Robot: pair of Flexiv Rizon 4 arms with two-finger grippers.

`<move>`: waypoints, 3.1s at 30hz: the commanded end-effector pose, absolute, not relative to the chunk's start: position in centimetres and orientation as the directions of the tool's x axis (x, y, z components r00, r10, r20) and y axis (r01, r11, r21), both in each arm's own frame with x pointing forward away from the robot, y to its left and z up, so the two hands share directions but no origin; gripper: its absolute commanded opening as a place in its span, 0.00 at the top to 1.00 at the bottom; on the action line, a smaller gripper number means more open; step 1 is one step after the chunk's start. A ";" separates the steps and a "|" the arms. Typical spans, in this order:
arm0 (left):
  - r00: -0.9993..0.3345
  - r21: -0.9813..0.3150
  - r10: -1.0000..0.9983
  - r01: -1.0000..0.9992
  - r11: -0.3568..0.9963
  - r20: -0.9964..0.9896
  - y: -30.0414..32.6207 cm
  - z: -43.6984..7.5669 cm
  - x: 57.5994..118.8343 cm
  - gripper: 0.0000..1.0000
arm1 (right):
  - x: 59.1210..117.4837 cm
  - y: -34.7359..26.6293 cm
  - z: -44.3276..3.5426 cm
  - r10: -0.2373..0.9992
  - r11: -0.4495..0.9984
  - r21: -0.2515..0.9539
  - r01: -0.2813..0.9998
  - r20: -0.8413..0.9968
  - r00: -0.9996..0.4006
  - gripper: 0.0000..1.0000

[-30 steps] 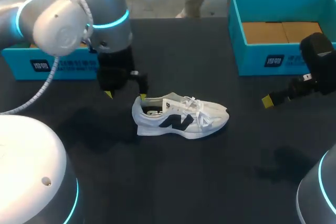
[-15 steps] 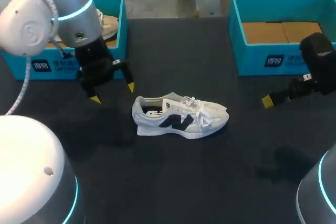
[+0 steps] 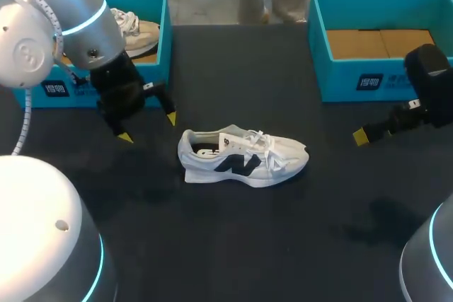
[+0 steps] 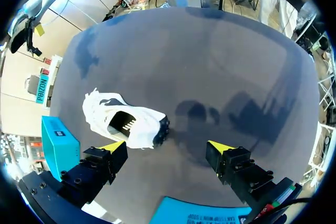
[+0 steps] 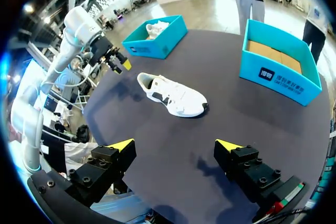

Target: Take the shoe out of the shoebox, open the shoe tongue, remove and reinsert the insole, then place the shoe into the shoebox

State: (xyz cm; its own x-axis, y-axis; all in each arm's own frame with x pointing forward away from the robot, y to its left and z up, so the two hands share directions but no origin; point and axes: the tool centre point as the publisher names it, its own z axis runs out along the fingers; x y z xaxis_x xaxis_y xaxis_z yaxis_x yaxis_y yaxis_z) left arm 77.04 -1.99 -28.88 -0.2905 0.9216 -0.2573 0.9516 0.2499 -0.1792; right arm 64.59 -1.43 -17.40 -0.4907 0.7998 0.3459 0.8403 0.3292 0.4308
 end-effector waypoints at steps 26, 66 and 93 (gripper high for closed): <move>-0.898 -0.811 0.418 0.343 0.474 -0.135 4.8 -32.3 73.6 0.00 | 64.4 -1.5 -17.5 0.800 0.327 0.433 0.840 0.345 -0.490 0.00; -0.958 -0.869 0.264 0.222 0.442 -0.110 6.9 -33.9 73.4 0.00 | 64.4 -1.5 -17.5 0.800 0.327 0.433 0.840 0.345 -0.490 0.00; -1.000 -0.899 -0.002 0.006 0.437 -0.008 5.7 -39.1 77.8 0.00 | 64.4 -1.5 -17.5 0.800 0.327 0.433 0.840 0.345 -0.490 0.00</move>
